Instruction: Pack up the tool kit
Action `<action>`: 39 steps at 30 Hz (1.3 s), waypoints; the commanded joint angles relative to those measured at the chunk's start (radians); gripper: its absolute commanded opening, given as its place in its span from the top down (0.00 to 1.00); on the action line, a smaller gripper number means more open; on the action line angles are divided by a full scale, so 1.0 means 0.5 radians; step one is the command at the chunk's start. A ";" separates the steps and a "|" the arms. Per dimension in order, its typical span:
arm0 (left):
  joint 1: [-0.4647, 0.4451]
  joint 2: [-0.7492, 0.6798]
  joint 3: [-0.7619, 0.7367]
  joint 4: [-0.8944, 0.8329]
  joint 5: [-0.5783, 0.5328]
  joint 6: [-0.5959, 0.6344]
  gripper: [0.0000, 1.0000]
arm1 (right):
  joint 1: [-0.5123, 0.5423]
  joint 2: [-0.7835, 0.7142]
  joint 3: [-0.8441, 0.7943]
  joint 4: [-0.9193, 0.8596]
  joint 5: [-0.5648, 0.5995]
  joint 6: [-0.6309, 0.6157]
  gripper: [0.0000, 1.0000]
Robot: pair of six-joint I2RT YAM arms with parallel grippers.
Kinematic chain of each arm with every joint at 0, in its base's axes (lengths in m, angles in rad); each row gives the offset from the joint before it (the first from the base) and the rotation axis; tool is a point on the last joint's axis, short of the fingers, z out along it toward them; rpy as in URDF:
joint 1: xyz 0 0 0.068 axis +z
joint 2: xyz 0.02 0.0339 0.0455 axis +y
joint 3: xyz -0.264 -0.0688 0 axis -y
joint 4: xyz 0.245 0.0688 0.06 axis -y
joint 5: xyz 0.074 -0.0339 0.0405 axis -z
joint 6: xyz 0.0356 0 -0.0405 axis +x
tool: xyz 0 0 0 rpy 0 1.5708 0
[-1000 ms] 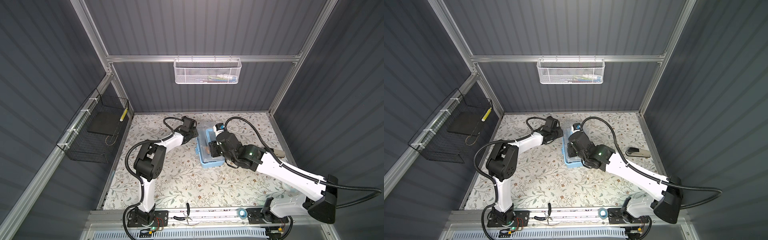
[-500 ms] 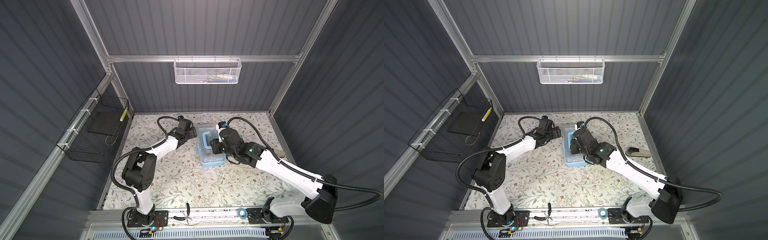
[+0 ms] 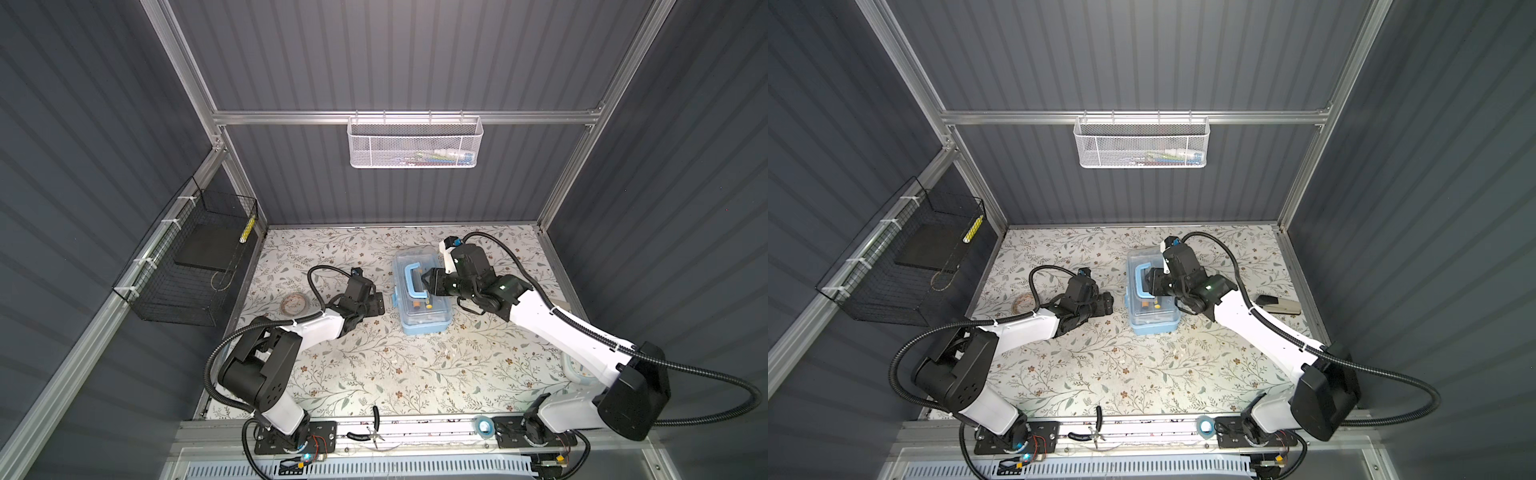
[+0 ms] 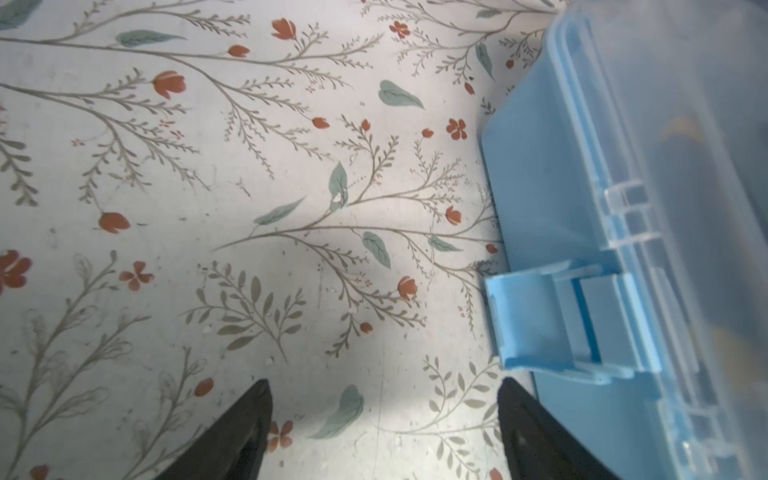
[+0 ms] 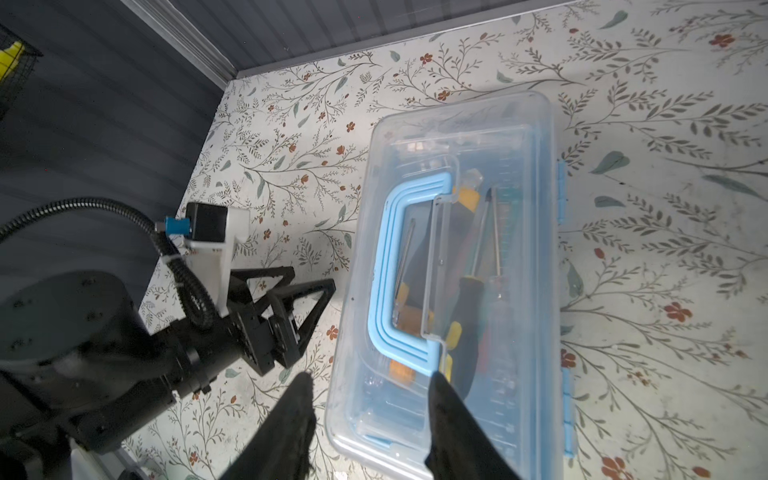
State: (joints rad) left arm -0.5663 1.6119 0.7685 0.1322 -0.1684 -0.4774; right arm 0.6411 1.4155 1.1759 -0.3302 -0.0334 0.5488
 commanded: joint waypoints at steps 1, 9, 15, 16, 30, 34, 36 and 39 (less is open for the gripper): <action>-0.073 -0.013 -0.059 0.200 -0.018 0.142 0.14 | -0.023 0.045 0.019 0.052 -0.110 -0.021 0.53; -0.185 0.119 -0.162 0.451 -0.083 0.240 0.15 | -0.053 0.084 0.000 0.076 -0.136 -0.005 0.54; -0.196 0.187 -0.192 0.592 -0.019 0.239 0.15 | -0.068 0.074 -0.030 0.087 -0.137 0.006 0.54; -0.196 0.196 -0.194 0.615 -0.009 0.238 0.15 | -0.073 0.071 -0.037 0.087 -0.136 0.004 0.54; -0.211 0.306 -0.135 0.695 0.003 0.253 0.16 | -0.084 0.068 -0.065 0.105 -0.130 0.014 0.54; -0.220 0.329 -0.140 0.727 -0.015 0.236 0.16 | -0.088 0.068 -0.063 0.103 -0.127 0.013 0.54; -0.220 0.343 -0.148 0.746 -0.026 0.228 0.16 | -0.090 0.068 -0.066 0.105 -0.127 0.016 0.54; -0.220 0.363 -0.165 0.800 -0.053 0.212 0.16 | -0.093 0.078 -0.066 0.105 -0.125 0.016 0.54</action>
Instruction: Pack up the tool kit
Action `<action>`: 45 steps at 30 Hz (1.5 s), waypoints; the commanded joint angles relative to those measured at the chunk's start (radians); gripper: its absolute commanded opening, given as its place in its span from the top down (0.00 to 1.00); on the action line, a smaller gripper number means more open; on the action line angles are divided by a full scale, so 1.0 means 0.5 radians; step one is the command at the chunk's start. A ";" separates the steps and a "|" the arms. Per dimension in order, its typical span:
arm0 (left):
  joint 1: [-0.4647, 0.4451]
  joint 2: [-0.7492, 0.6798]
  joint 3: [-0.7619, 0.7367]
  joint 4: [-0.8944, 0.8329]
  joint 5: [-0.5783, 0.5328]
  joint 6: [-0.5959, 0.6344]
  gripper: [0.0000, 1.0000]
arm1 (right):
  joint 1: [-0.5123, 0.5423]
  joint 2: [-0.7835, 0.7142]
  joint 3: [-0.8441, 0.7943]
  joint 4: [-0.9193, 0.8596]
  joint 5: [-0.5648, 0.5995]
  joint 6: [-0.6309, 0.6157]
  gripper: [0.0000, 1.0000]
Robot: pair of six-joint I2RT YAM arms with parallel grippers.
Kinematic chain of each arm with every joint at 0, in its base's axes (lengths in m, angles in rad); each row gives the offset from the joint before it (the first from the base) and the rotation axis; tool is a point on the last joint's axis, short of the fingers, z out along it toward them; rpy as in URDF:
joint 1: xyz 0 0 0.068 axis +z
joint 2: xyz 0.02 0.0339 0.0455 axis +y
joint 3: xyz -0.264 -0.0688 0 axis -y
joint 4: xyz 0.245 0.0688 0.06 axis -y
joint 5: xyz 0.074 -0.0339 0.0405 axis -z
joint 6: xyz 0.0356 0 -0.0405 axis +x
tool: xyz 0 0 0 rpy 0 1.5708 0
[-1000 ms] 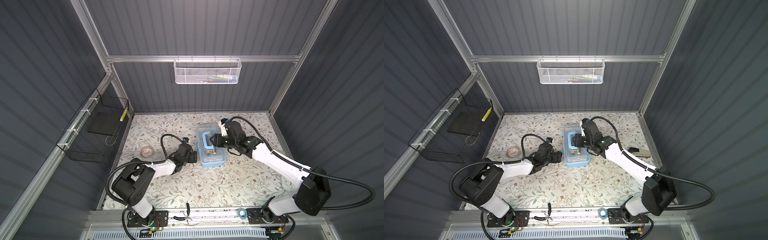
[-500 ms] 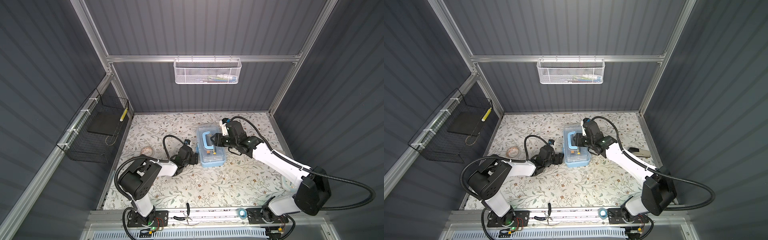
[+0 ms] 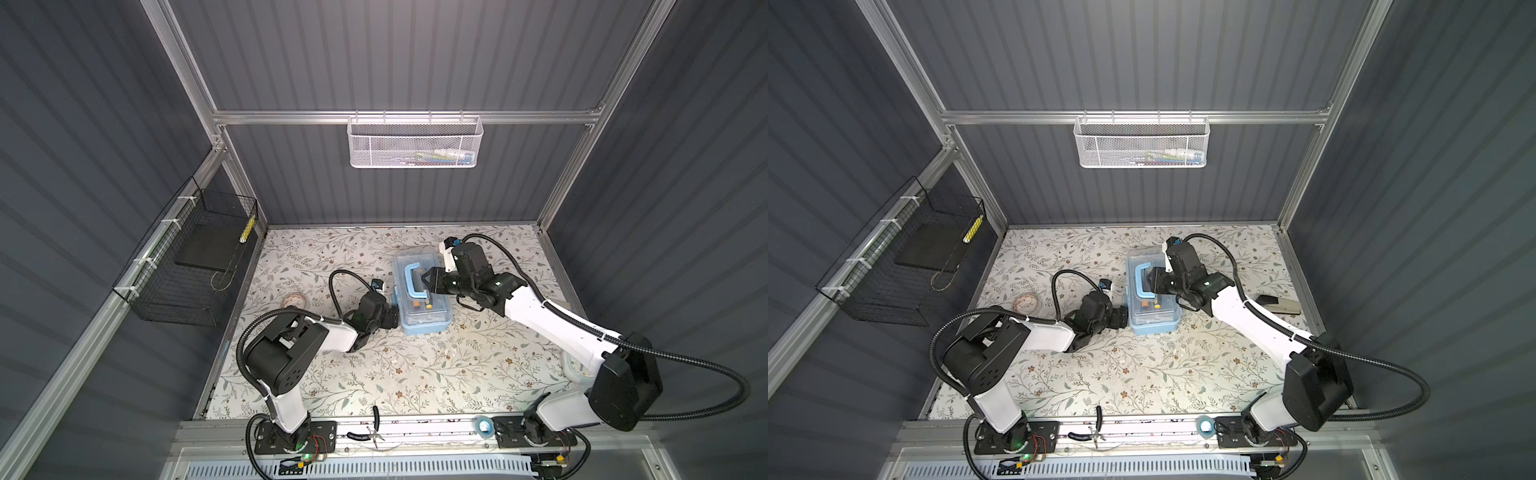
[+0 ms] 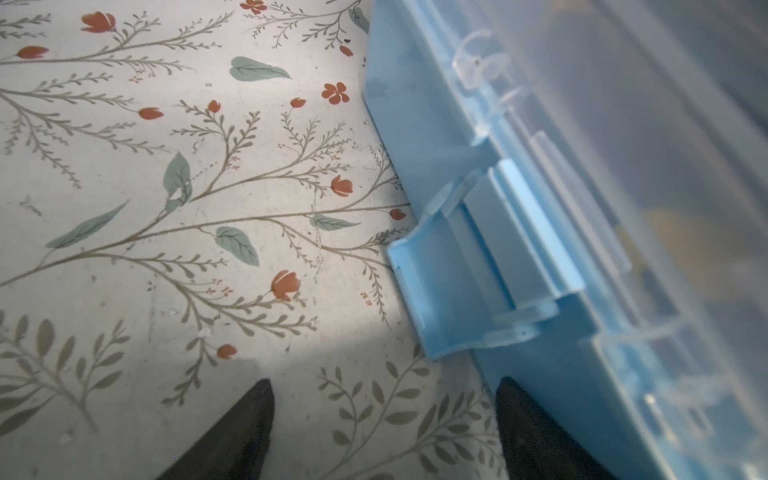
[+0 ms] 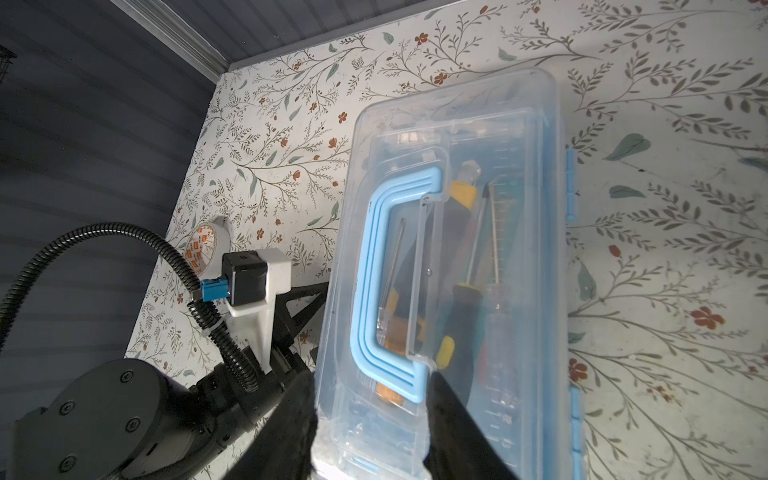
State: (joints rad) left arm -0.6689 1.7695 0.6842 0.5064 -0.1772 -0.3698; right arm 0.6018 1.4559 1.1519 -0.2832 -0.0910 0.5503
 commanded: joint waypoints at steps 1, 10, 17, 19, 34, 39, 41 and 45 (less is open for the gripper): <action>-0.015 0.063 0.002 0.065 -0.045 -0.012 0.16 | -0.016 0.000 -0.021 0.012 -0.014 0.011 0.54; -0.015 0.201 -0.005 0.187 -0.107 -0.051 0.15 | -0.021 0.015 -0.036 0.023 -0.018 0.017 0.55; -0.015 0.210 -0.031 0.244 -0.230 -0.054 0.14 | -0.022 0.046 -0.037 0.030 -0.040 0.025 0.55; -0.015 0.200 -0.018 0.217 -0.264 -0.038 0.14 | -0.022 0.055 -0.034 0.027 -0.049 0.025 0.55; 0.024 0.159 0.141 0.118 -0.309 -0.003 0.14 | -0.022 0.101 -0.030 0.012 -0.119 0.045 0.55; 0.034 0.127 0.155 0.098 -0.325 0.005 0.15 | -0.023 0.109 -0.037 0.022 -0.134 0.054 0.55; 0.035 0.101 0.155 0.089 -0.333 0.006 0.15 | -0.020 0.110 -0.037 0.022 -0.143 0.053 0.55; 0.036 0.046 0.158 0.060 -0.344 0.018 0.15 | -0.022 0.106 -0.046 0.028 -0.146 0.057 0.55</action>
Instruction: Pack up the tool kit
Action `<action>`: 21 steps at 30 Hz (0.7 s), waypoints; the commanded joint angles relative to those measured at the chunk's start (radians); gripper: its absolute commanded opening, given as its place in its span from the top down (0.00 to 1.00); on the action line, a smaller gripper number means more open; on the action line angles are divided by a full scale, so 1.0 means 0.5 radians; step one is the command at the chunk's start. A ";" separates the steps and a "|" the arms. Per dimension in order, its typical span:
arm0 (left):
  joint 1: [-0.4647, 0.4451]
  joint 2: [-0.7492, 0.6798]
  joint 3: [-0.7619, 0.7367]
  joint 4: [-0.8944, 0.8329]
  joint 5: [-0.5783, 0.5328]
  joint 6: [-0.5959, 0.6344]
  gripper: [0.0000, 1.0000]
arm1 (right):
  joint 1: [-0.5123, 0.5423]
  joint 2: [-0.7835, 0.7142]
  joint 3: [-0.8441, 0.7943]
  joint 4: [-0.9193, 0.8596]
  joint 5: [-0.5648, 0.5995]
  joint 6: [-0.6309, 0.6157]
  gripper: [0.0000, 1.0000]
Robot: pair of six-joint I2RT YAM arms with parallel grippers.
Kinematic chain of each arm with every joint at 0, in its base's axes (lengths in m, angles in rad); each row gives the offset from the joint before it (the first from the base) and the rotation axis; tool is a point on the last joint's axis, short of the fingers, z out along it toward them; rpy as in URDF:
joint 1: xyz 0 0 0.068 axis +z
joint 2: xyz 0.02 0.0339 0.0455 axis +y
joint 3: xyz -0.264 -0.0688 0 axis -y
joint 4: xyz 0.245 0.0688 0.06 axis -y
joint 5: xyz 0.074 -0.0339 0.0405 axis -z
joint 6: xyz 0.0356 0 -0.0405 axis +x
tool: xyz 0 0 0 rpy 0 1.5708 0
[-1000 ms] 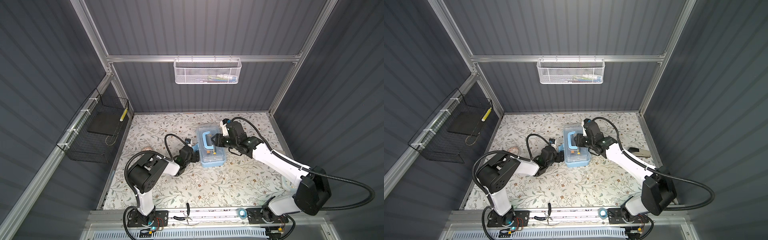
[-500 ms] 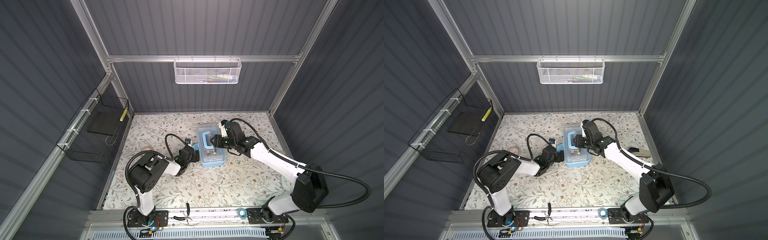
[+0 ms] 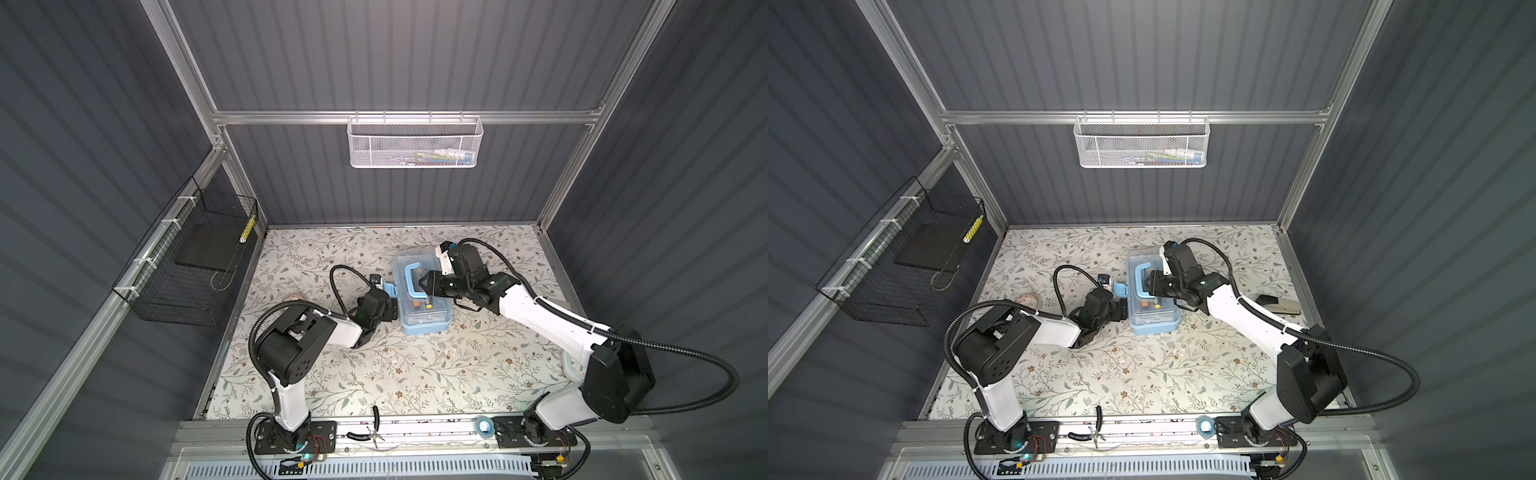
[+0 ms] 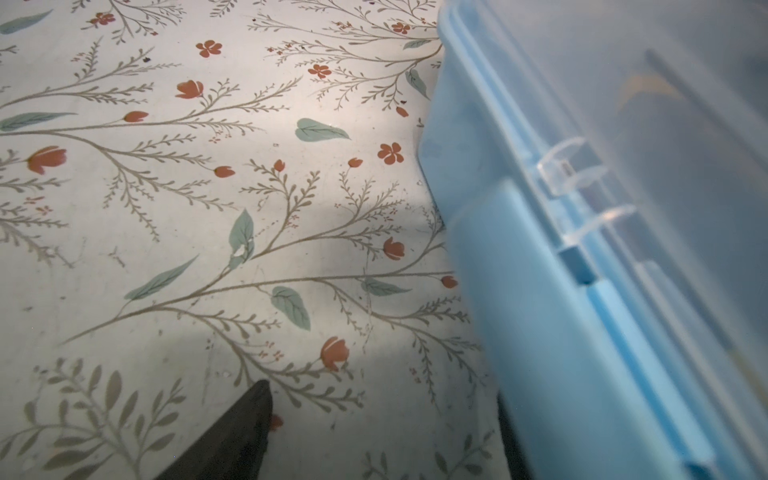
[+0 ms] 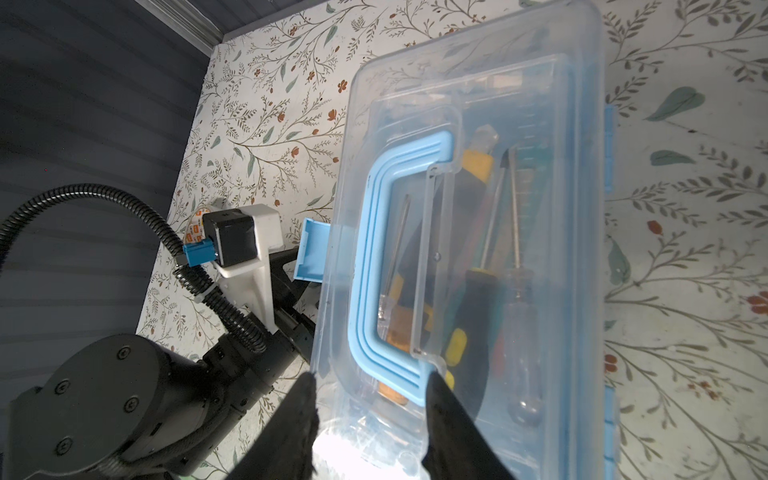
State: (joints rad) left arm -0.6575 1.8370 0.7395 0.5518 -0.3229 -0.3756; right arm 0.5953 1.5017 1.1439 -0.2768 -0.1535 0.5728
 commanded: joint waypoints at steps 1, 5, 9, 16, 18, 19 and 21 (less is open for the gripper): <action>0.012 -0.102 0.047 -0.040 -0.060 0.036 0.15 | -0.009 0.016 -0.030 0.017 -0.019 0.014 0.55; 0.017 -0.153 0.046 -0.062 -0.074 0.049 0.15 | -0.009 0.019 -0.039 0.025 -0.030 0.020 0.55; 0.021 -0.196 0.059 -0.090 -0.068 0.058 0.16 | -0.011 0.017 -0.051 0.039 -0.043 0.028 0.55; 0.032 -0.247 0.115 -0.174 -0.010 0.031 0.27 | -0.009 0.016 -0.067 0.047 -0.046 0.036 0.55; 0.040 -0.253 0.134 -0.212 0.022 0.009 0.31 | -0.009 0.018 -0.067 0.051 -0.048 0.039 0.55; 0.043 -0.253 0.141 -0.222 0.038 0.000 0.33 | -0.007 0.019 -0.067 0.053 -0.052 0.039 0.55; 0.042 -0.256 0.151 -0.240 0.061 -0.015 0.38 | -0.007 0.023 -0.069 0.053 -0.056 0.042 0.55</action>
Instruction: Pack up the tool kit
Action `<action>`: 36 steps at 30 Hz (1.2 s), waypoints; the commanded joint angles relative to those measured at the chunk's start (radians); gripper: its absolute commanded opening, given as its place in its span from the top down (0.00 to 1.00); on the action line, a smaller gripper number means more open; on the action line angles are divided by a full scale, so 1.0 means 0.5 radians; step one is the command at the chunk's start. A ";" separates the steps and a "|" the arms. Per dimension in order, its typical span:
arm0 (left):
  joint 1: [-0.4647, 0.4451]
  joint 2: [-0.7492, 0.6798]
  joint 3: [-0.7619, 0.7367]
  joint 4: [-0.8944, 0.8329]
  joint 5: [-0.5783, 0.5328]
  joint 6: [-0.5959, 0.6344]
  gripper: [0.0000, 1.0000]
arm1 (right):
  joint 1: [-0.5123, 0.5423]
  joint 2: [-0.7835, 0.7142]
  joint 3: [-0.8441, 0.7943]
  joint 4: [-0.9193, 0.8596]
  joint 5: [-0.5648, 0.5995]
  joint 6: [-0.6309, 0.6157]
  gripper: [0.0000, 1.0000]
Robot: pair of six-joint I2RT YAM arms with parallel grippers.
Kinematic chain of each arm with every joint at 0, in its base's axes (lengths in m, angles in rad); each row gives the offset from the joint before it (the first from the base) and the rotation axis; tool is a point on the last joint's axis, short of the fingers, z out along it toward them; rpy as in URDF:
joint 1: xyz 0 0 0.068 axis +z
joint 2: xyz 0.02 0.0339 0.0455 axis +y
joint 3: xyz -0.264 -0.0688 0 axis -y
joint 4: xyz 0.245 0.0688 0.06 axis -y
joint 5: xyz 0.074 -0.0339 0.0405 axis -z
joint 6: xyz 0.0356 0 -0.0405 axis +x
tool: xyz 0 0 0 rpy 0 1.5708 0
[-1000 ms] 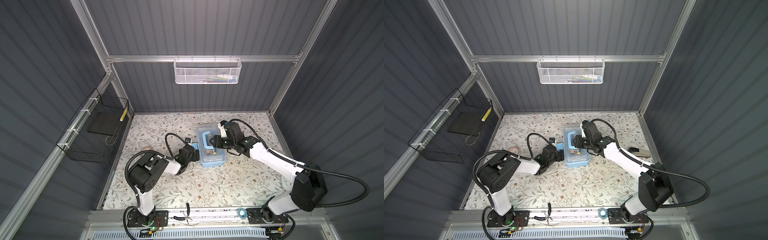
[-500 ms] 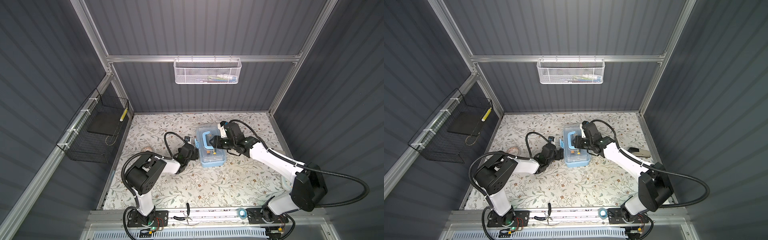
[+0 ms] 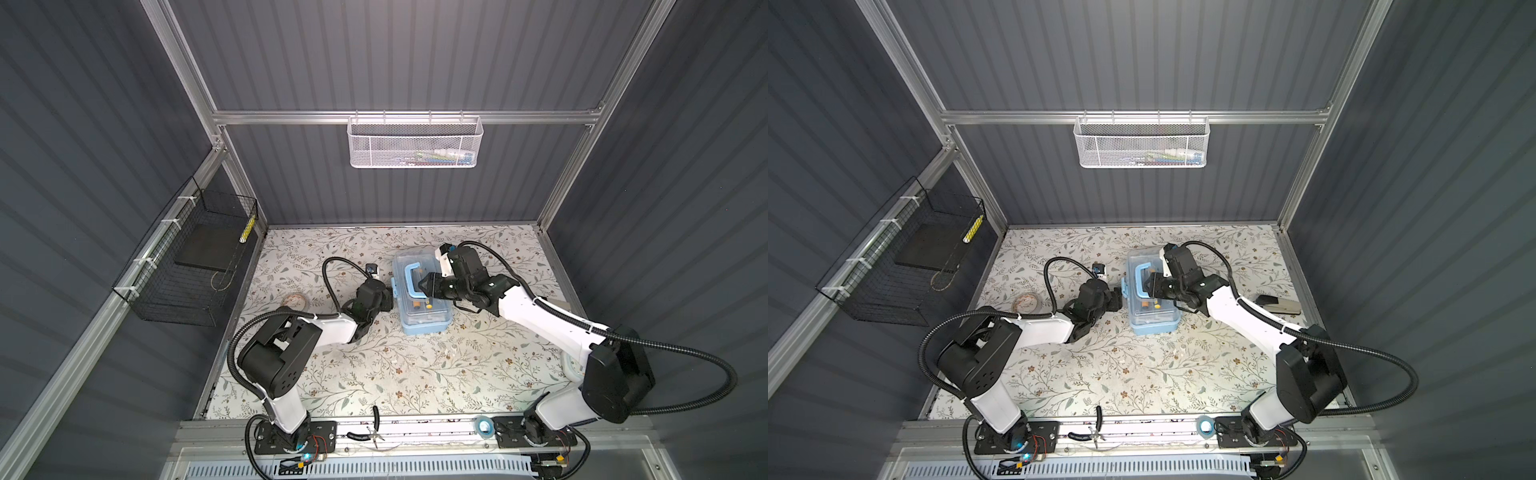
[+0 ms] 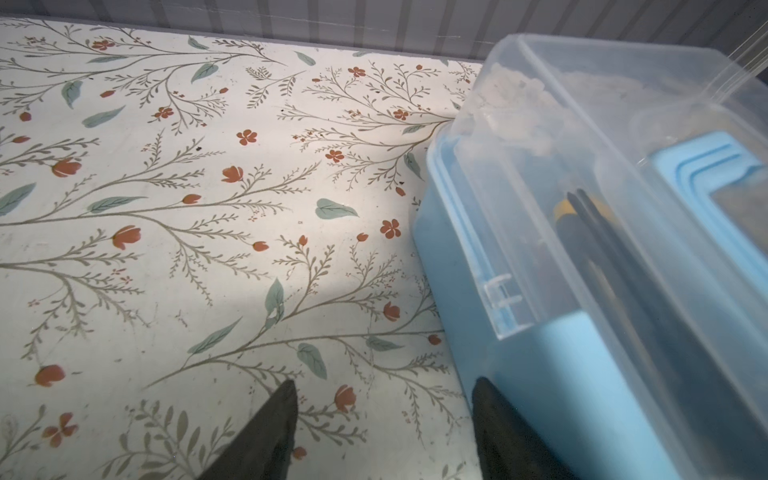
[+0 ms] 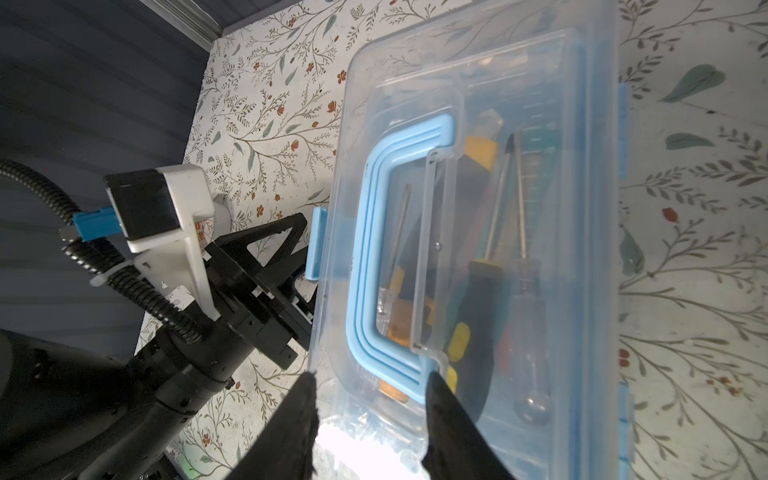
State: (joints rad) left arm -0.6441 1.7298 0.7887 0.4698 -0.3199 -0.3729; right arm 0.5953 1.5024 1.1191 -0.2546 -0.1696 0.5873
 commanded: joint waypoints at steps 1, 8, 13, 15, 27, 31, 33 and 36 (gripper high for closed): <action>0.016 -0.045 0.054 -0.080 0.064 -0.029 0.40 | -0.009 0.022 -0.022 0.009 -0.026 0.015 0.55; 0.017 -0.063 0.058 -0.112 0.102 -0.110 0.49 | -0.009 0.026 -0.024 0.021 -0.043 0.022 0.55; 0.015 -0.111 0.027 -0.082 0.151 -0.175 0.49 | -0.009 0.026 -0.038 0.028 -0.049 0.025 0.55; 0.017 -0.132 0.023 -0.083 0.158 -0.180 0.49 | -0.009 0.026 -0.045 0.031 -0.053 0.028 0.55; 0.015 -0.220 -0.006 -0.044 0.258 -0.287 0.48 | -0.006 0.045 -0.060 0.049 -0.063 0.037 0.55; 0.015 -0.194 -0.010 0.001 0.320 -0.363 0.49 | -0.003 0.053 -0.068 0.063 -0.072 0.041 0.55; 0.017 -0.178 -0.012 0.020 0.352 -0.385 0.50 | -0.001 0.059 -0.067 0.067 -0.077 0.044 0.55; 0.015 -0.162 -0.007 0.033 0.378 -0.403 0.52 | 0.001 0.060 -0.066 0.066 -0.073 0.044 0.55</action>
State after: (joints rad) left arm -0.6334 1.6421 0.7944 0.4580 -0.1848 -0.5468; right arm 0.5953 1.5143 1.0992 -0.2314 -0.1978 0.6025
